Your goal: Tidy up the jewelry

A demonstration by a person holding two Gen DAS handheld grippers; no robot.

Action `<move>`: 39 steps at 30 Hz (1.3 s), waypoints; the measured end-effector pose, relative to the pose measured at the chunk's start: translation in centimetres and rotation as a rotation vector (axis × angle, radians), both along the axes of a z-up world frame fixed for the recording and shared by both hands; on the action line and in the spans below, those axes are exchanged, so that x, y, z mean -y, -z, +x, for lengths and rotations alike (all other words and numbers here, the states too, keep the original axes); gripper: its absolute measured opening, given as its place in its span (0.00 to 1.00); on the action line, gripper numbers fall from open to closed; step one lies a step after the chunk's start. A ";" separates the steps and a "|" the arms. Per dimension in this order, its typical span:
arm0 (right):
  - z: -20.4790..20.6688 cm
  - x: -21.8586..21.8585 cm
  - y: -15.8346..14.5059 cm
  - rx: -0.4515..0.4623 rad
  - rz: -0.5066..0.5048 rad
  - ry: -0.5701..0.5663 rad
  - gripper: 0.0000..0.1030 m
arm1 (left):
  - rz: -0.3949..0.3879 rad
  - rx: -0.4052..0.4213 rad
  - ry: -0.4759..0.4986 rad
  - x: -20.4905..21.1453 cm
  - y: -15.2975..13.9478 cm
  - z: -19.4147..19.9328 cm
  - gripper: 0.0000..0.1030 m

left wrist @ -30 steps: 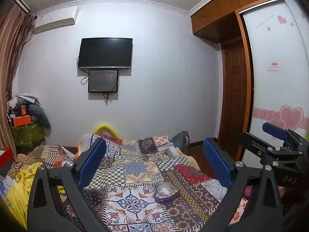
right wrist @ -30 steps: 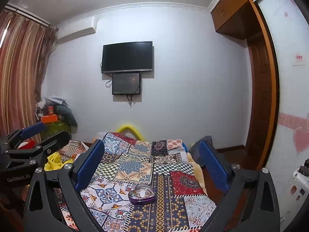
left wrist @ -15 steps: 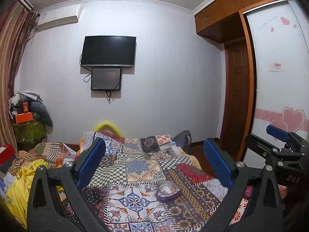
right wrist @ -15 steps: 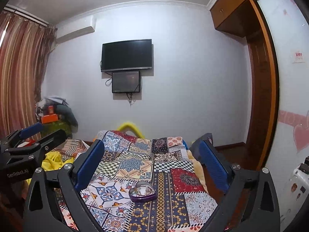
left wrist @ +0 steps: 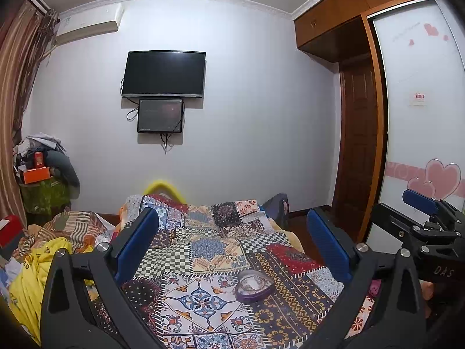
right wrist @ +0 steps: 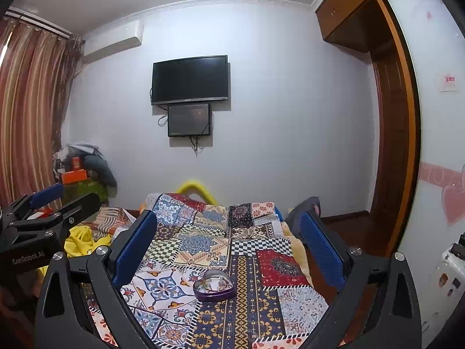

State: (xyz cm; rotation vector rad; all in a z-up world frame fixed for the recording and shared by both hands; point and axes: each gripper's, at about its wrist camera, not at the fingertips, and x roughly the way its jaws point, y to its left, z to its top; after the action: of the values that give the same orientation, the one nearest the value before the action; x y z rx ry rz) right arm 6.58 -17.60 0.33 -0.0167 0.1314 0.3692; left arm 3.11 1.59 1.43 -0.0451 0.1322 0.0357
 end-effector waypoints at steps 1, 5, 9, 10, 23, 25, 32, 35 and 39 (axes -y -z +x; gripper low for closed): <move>0.0 0.0 0.0 -0.002 0.000 0.000 0.95 | 0.000 -0.001 0.000 0.0 0.0 0.0 0.99; 0.0 0.1 0.0 -0.002 0.000 -0.001 0.95 | -0.001 -0.005 0.001 0.0 0.0 0.2 0.99; 0.1 0.1 0.0 -0.004 0.000 -0.001 0.95 | -0.005 -0.008 0.006 -0.1 0.0 0.3 0.99; 0.0 0.1 -0.1 -0.004 0.000 -0.001 0.95 | -0.005 -0.009 0.007 -0.1 0.1 0.2 0.99; 0.0 0.2 -0.1 -0.005 0.001 -0.004 0.95 | 0.006 -0.008 0.018 0.2 -0.1 0.0 0.99; 0.0 0.2 -0.2 -0.006 0.002 -0.004 0.95 | 0.009 -0.007 0.019 0.2 -0.1 0.1 0.99; 0.0 0.2 -0.2 -0.009 0.002 -0.005 0.95 | 0.005 -0.007 0.020 0.3 0.0 0.1 0.99; 0.0 0.3 -0.2 -0.014 0.007 -0.005 0.95 | 0.004 -0.003 0.018 0.3 0.0 0.0 0.99; 0.2 0.4 -0.3 -0.016 0.009 -0.006 0.95 | 0.003 -0.005 0.025 0.3 -0.1 0.0 0.99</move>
State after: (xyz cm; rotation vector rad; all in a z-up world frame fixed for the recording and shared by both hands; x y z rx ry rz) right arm 6.76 -18.02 0.67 -0.0054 0.1458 0.3756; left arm 3.14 1.25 1.49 -0.0405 0.1379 0.0106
